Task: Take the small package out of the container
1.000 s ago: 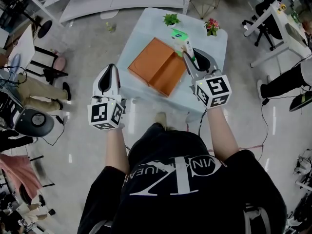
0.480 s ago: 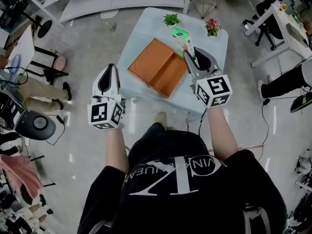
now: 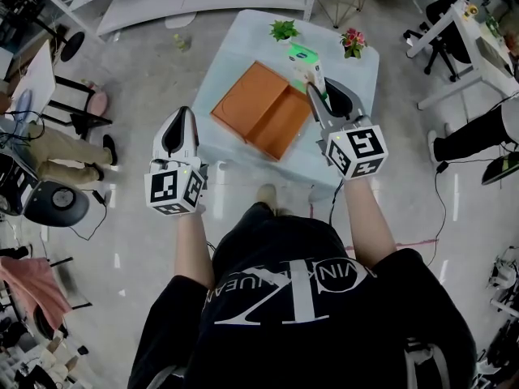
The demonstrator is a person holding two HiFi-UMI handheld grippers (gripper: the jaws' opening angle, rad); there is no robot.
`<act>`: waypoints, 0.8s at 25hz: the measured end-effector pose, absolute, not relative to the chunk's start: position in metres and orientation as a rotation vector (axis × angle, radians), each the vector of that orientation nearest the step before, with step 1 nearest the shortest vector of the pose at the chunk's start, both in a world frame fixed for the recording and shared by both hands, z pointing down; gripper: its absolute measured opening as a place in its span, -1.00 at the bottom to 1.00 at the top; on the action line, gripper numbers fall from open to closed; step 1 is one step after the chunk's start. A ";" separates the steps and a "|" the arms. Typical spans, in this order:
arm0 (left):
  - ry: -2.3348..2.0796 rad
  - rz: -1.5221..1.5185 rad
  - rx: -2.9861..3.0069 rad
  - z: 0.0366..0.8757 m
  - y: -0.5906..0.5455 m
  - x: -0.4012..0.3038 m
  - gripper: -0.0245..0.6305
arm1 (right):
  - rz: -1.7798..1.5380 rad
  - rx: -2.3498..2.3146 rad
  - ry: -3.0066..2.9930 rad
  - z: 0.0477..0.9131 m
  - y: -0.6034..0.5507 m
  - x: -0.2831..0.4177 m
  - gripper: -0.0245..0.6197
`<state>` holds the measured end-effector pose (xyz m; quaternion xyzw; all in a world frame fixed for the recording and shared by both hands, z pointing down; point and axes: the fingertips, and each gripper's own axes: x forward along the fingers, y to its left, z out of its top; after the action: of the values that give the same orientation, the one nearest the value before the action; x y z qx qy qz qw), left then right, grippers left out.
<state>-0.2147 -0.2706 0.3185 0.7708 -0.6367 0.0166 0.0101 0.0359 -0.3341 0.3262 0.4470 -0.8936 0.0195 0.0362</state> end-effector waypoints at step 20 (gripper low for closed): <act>-1.965 0.063 2.410 0.321 -0.271 -0.211 -0.93 | 0.099 1.406 -2.764 0.327 -0.331 0.043 -0.62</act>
<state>-0.2108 -0.2713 0.3213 0.7748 -0.6317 0.0204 0.0156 0.0431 -0.3306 0.3268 0.4532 -0.8906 0.0318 0.0195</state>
